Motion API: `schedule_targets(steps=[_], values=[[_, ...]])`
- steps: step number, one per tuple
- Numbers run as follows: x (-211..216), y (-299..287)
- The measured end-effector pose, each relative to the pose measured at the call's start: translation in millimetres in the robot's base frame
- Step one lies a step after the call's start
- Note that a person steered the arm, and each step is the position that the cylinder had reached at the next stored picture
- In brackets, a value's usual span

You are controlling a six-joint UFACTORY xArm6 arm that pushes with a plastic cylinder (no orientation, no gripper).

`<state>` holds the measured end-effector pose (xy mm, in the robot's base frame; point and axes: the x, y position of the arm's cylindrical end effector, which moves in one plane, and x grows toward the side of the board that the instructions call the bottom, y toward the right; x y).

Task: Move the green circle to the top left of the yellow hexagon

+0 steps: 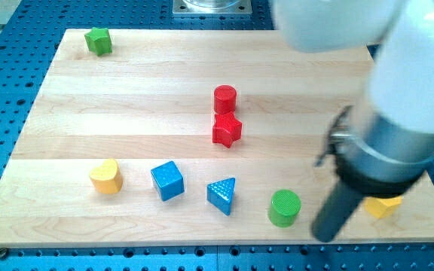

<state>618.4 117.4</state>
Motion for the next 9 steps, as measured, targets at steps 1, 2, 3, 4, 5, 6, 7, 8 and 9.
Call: schedule_targets(steps=[1, 2, 3, 4, 5, 6, 7, 8, 9], values=[[0.0, -59.4], [-1.8, -94.6], [-21.6, -55.6], [-28.1, -12.5], [-0.6, -25.7], [-25.8, 3.4], [-28.6, -5.1], [-36.1, 43.0], [-37.4, 22.4]])
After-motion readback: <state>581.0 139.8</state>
